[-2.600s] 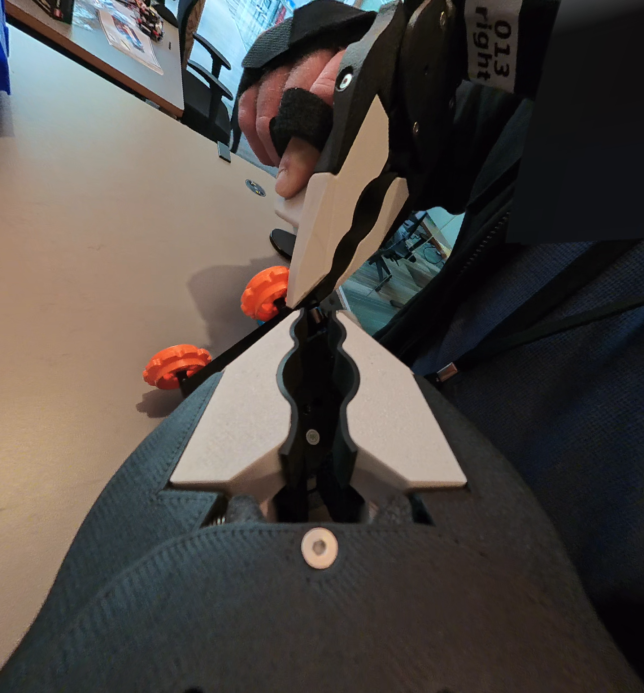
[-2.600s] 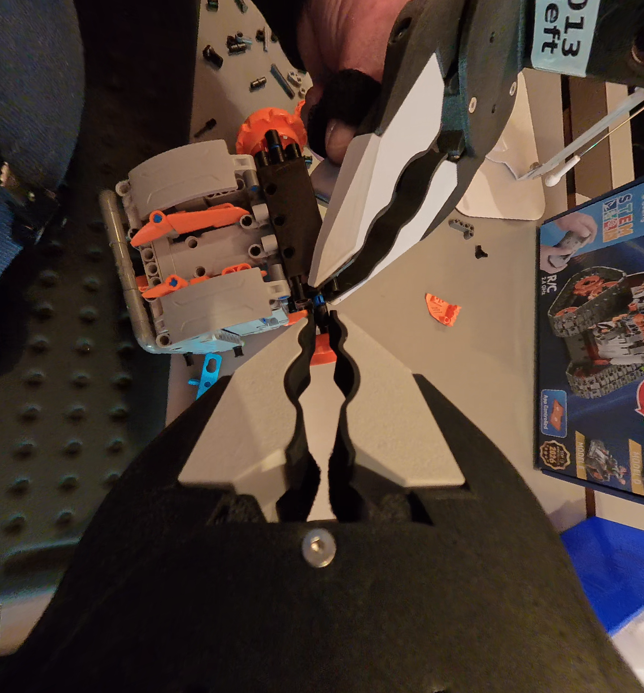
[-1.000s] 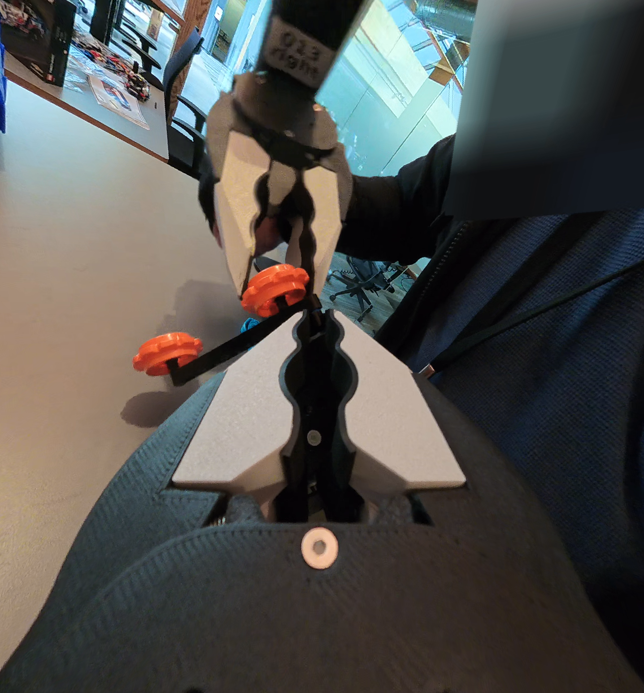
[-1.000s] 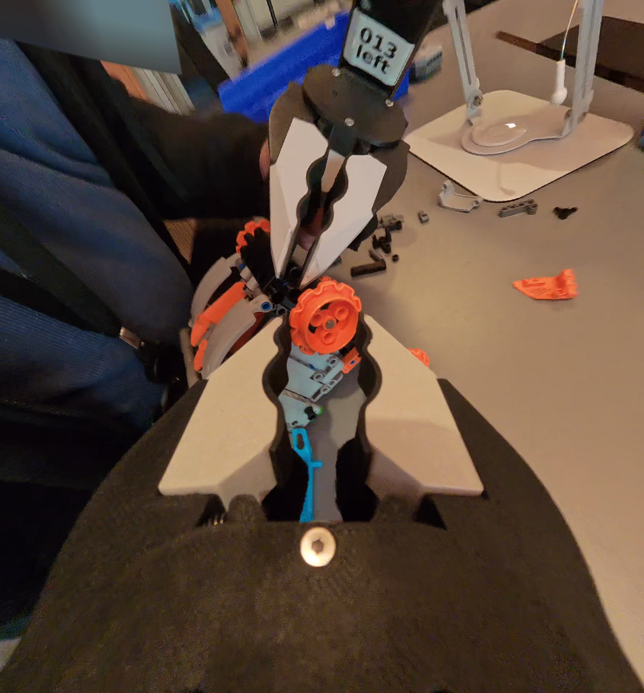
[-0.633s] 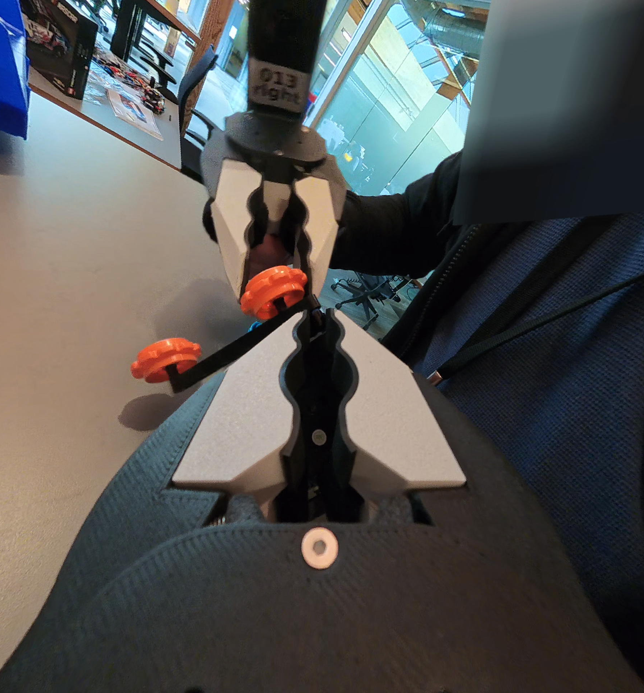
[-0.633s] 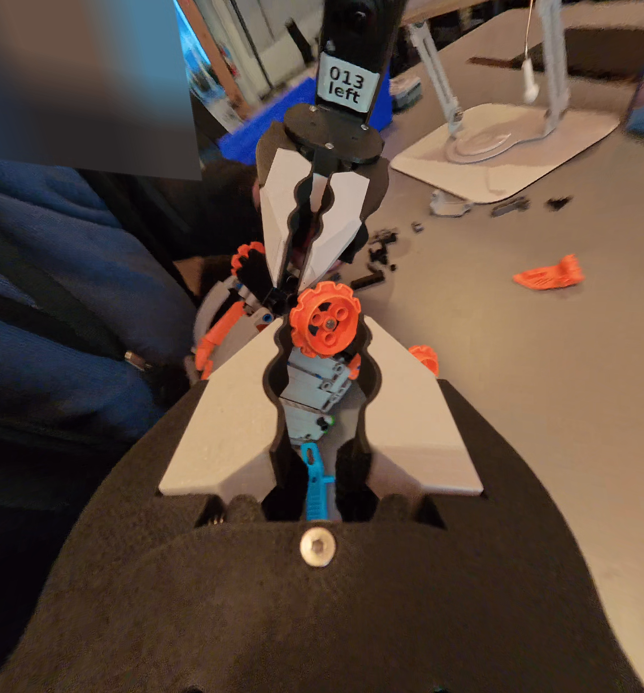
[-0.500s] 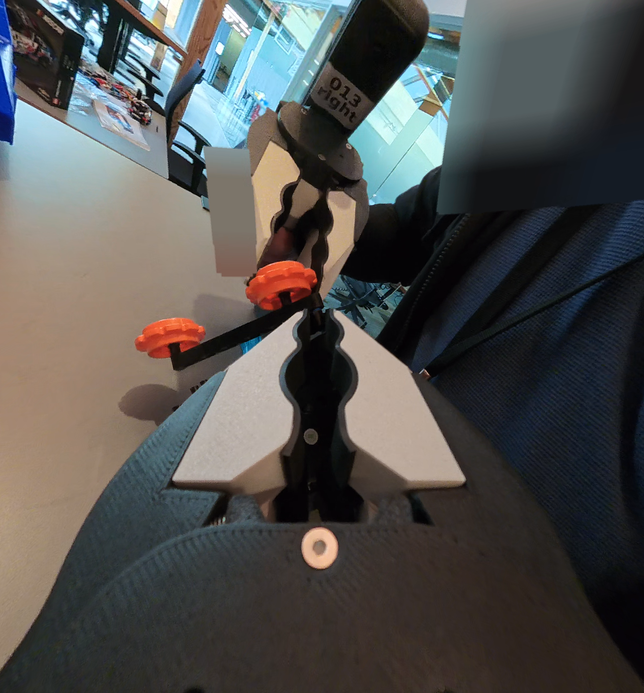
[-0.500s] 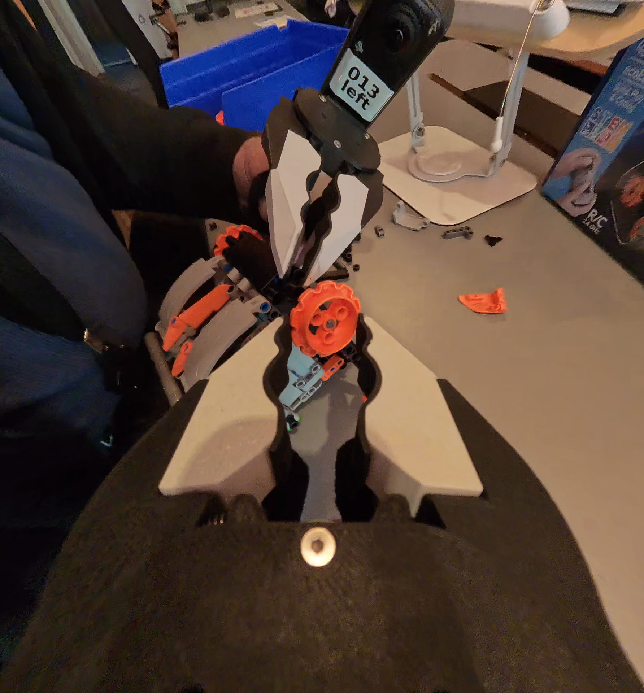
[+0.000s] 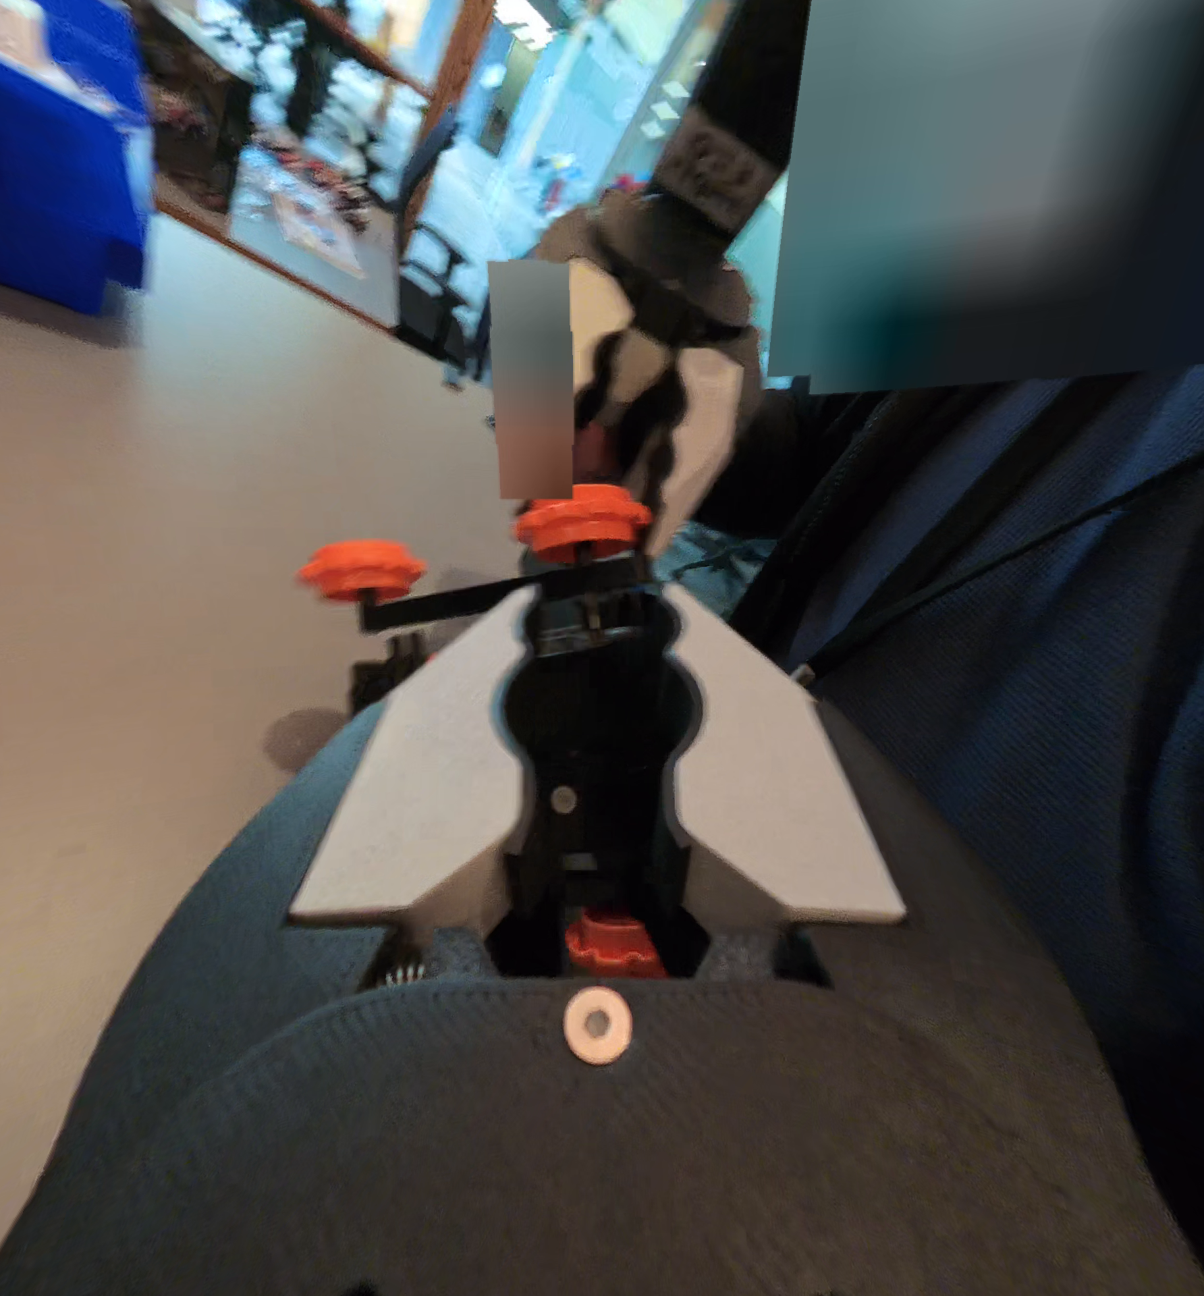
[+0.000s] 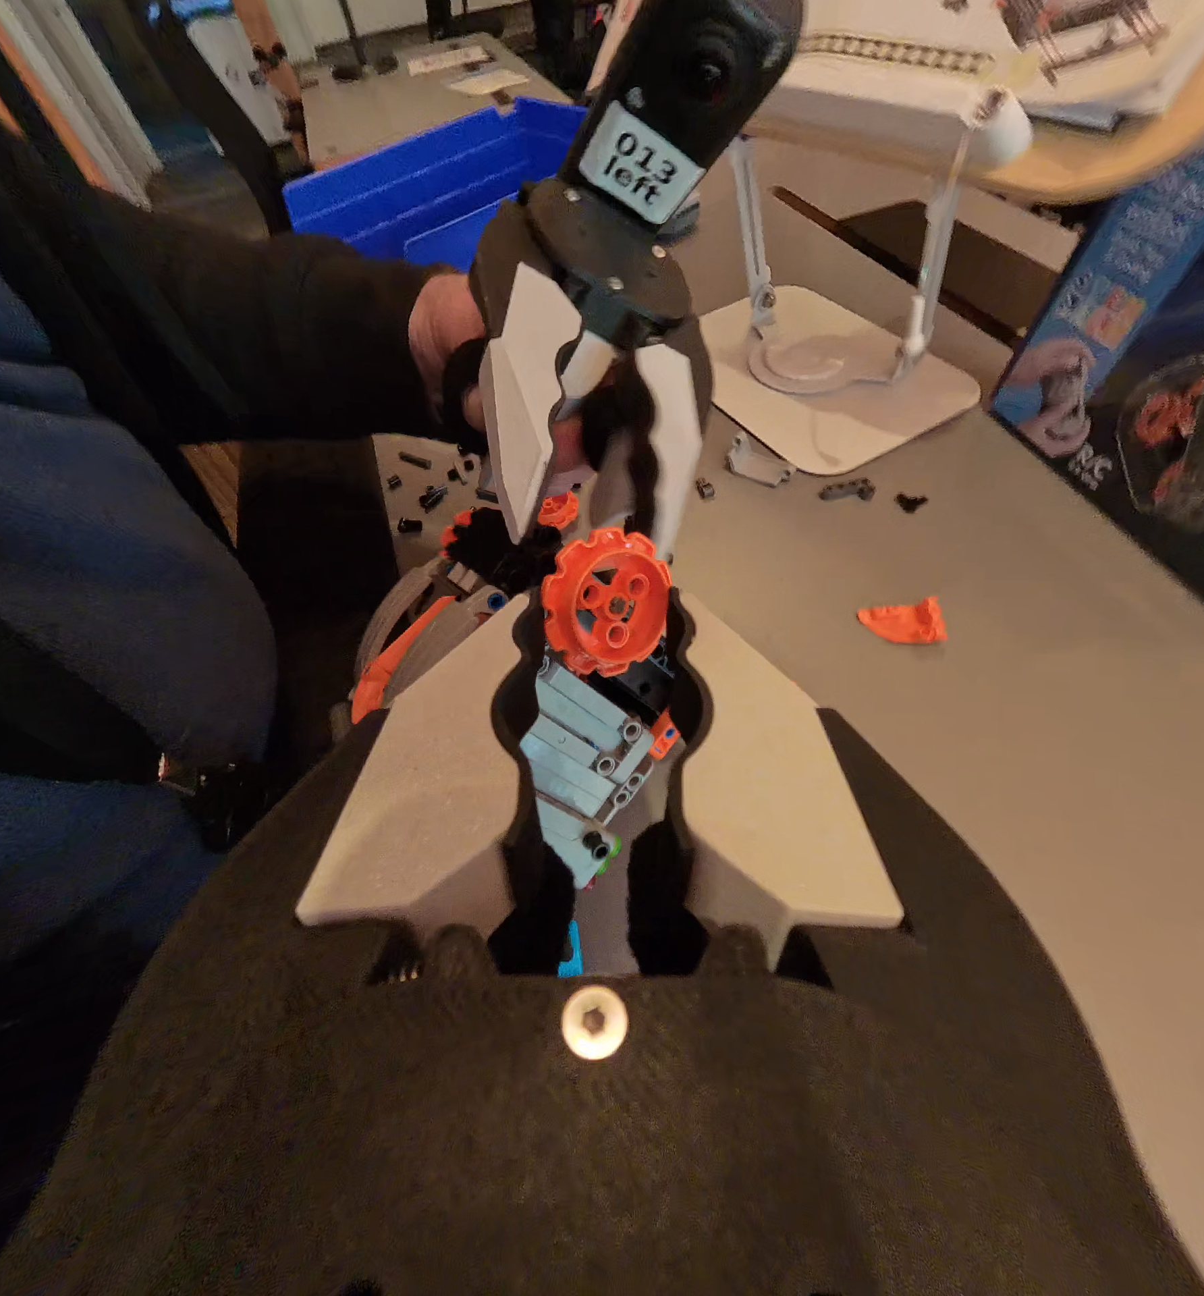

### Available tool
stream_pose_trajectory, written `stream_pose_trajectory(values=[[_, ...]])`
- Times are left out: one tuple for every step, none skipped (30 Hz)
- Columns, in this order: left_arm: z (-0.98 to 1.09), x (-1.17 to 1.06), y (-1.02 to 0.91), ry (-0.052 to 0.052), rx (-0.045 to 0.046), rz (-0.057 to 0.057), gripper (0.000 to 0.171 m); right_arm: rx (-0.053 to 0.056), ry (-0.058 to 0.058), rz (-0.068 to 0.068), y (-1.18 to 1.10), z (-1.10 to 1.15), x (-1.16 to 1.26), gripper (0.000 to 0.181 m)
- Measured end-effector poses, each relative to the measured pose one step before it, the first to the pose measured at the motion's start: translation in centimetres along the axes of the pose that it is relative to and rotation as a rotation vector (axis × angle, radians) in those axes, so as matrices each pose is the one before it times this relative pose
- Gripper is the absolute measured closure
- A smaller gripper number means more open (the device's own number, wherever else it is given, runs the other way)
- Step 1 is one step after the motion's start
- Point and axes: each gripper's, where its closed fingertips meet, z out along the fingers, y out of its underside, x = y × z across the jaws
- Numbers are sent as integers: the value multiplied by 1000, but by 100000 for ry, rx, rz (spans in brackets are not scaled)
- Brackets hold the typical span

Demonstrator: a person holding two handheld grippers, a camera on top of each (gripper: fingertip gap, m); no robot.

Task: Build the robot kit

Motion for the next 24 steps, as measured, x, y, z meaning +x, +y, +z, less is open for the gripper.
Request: stream_pose_trajectory(values=[[-356,-104,136,-3468,-1648,742,123,-1075,345,-4500,-267,304,-418,149],[-57,209,217,-1685,-1947,1001,116,-888,177,-4383,-212,324,-340,149],[157,309,70,-1290,-1231,1063,110,-757,-391,-3886,-240,302,-324,149],[287,310,252,-1203,-2474,1786,107,-1127,-865,-3679,-243,275,-355,149],[279,185,473,-1538,-4072,2604,107,-1524,-536,-3269,-232,292,-317,149],[87,178,199,-598,-2304,1880,108,-1209,-1106,-2412,-245,311,-367,149],[-73,198,163,725,-1853,618,112,-944,-2150,-1495,-221,270,-455,149],[-143,308,274,1567,-1665,998,113,-854,-1608,-1129,-150,161,-326,149],[-192,187,97,830,250,45,116,-218,-1516,784,-106,64,-161,149],[-50,240,50,1614,1034,-1767,117,800,-3332,3619,-98,76,-185,149],[20,320,165,1988,561,-974,116,732,-4434,4286,-68,49,-275,147],[20,134,13,484,1141,-219,117,-114,-2326,1143,-35,-90,-147,147],[33,34,17,229,868,-670,119,-1136,-1316,-801,81,-49,-50,145],[116,174,147,1153,-320,27,119,-1558,-3515,150,188,108,-178,142],[284,167,264,1193,-1611,-29,118,-1654,-5420,1504,266,230,-113,137],[357,156,148,1475,-1111,-520,117,-1667,-6096,1219,247,155,-101,134],[271,45,37,1199,-475,-301,116,-1686,-5684,-1554,117,36,-305,140],[35,-85,-100,276,565,763,117,-1358,-2114,-3805,0,41,-80,140],[-47,-2,42,970,59,-221,117,-1000,-1364,-2877,16,101,-12,140],[18,60,50,1206,79,-745,117,-823,-1902,-938,58,91,-39,139],[-38,-20,-14,600,487,-924,118,-466,-89,-1323,-17,45,-16,140],[-69,46,119,557,-232,143,118,-728,2122,-3061,-61,106,-36,140],[11,142,153,528,-264,818,119,-224,2228,-2202,-42,134,-88,140],[-11,29,52,88,949,79,120,567,2586,-704,22,2,47,141]])
